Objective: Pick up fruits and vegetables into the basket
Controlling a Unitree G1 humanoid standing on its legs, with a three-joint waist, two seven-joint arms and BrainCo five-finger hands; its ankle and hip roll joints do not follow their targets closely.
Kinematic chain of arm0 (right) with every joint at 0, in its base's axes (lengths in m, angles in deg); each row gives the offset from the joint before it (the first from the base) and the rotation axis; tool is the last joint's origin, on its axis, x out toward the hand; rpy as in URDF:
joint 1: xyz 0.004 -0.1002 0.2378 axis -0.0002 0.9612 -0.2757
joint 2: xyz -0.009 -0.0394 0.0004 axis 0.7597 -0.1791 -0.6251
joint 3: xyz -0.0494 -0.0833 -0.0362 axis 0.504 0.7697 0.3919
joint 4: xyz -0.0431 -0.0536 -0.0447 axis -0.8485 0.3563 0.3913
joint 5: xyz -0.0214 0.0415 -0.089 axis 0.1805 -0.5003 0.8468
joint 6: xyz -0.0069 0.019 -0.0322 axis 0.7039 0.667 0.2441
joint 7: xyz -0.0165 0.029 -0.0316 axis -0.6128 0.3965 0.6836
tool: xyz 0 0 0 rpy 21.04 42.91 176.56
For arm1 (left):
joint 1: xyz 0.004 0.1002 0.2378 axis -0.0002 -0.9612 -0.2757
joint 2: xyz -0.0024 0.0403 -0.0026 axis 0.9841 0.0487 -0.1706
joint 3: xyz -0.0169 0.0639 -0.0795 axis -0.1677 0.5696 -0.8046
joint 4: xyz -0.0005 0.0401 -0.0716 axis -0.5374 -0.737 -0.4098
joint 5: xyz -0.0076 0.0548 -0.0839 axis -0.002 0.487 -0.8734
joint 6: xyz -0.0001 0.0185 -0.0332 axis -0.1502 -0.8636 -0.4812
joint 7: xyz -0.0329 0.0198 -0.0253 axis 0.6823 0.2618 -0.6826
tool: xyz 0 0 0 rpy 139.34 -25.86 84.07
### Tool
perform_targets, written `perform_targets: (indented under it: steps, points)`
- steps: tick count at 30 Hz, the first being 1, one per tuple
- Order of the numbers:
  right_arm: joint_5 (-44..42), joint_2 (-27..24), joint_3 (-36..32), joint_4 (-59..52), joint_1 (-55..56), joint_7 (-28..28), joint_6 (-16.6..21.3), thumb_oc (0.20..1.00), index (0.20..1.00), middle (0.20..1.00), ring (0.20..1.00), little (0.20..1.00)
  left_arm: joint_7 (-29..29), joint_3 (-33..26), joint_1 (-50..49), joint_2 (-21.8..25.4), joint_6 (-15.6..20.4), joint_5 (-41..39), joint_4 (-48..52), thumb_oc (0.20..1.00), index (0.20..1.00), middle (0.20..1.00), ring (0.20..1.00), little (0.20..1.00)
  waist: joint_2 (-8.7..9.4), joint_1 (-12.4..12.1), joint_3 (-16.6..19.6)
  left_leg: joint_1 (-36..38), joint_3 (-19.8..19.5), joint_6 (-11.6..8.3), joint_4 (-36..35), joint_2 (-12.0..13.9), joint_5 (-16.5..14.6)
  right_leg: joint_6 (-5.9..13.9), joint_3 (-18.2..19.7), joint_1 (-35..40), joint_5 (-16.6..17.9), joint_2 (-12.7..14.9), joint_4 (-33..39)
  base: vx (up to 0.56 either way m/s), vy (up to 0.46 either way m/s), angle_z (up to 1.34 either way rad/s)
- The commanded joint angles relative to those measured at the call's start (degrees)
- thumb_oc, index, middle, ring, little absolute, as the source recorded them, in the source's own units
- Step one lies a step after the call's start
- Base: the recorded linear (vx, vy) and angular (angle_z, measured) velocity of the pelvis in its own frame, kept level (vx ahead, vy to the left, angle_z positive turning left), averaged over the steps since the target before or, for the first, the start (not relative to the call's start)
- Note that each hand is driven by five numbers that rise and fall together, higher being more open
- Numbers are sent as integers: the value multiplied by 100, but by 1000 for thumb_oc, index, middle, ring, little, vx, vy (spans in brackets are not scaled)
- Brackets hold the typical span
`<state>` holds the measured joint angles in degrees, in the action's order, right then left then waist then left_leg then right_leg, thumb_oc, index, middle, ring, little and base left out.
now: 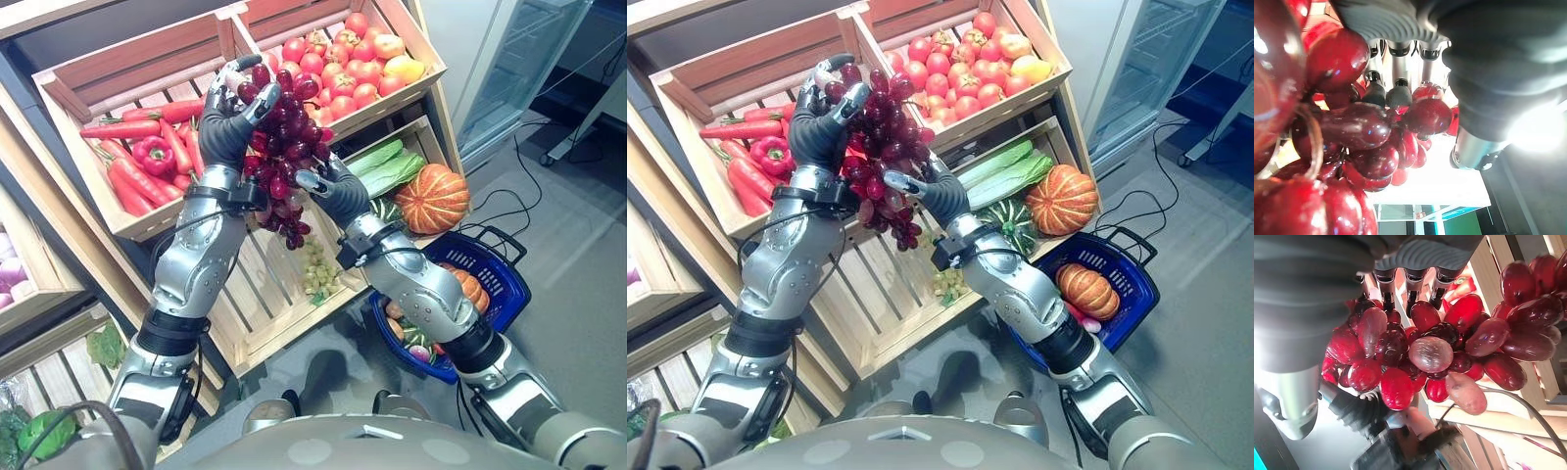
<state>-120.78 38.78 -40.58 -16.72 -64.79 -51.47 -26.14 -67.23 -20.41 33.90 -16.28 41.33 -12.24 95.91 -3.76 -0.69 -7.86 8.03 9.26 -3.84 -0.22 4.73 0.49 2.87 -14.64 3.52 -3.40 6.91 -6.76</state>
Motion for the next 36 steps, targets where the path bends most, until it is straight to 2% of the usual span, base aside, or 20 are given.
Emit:
perform_targets:
  steps: [1,5,10,11,14,15,16,24,28,36]
  points:
    - [51,805,304,-529,-950,388,-101,1000,1000,1000,1000,1000,-106,402,925,127,169,-67,-7,200,200,200,200,200,353,49,145,77,33,60,209,-54,-328,451,64,404,99,376,312,0,0,0]
    - [237,800,326,-337,-1079,154,-174,1000,1000,1000,1000,1000,-25,442,1008,87,131,75,-13,200,200,200,200,200,375,34,173,109,44,55,196,-42,-334,455,51,436,101,379,322,0,0,0]
    - [168,798,340,-393,-1085,439,-422,1000,1000,1000,1000,1000,62,443,1054,103,125,422,0,200,200,200,200,200,386,47,178,110,31,64,211,-46,-354,455,80,420,78,371,287,0,0,0]
    - [168,842,407,-345,-1127,502,-564,1000,1000,1000,1000,1000,107,446,1098,109,114,517,16,200,200,200,200,200,393,33,180,107,28,64,224,-52,-359,456,80,430,74,376,291,0,0,0]
    - [86,864,465,-295,-1154,581,-544,1000,1000,1000,1000,1000,134,464,1134,111,99,526,22,200,200,200,200,200,399,20,177,108,24,61,231,-45,-360,450,69,437,72,379,289,0,0,0]
    - [-85,928,534,-249,-1162,664,-525,853,853,853,853,853,179,477,1161,79,92,562,14,200,200,200,200,200,410,4,185,100,20,57,237,-47,-362,449,61,443,70,379,296,0,0,0]
    - [-139,963,566,-232,-1170,674,-512,200,200,200,200,200,211,492,1176,68,104,608,10,200,200,200,200,200,414,-2,186,98,16,58,241,-47,-365,449,57,443,67,381,291,0,0,0]
    - [-333,1263,657,-100,-1296,706,-167,200,200,200,200,200,382,630,1302,-101,-52,544,-45,200,200,200,200,200,431,-28,206,102,-15,64,215,-44,-358,460,61,429,73,381,285,0,0,0]
    - [-464,1297,625,-184,-1269,771,9,200,200,200,200,200,382,607,1280,-120,-17,461,-99,200,200,200,200,200,426,-28,205,97,-3,70,223,-40,-362,461,66,421,70,386,279,0,0,0]
    - [-591,1289,600,-480,-1097,1054,278,200,200,200,200,200,133,501,1071,-81,-78,177,-29,200,200,200,200,200,397,-41,165,83,3,76,257,-22,-368,458,65,398,59,400,241,0,0,0]
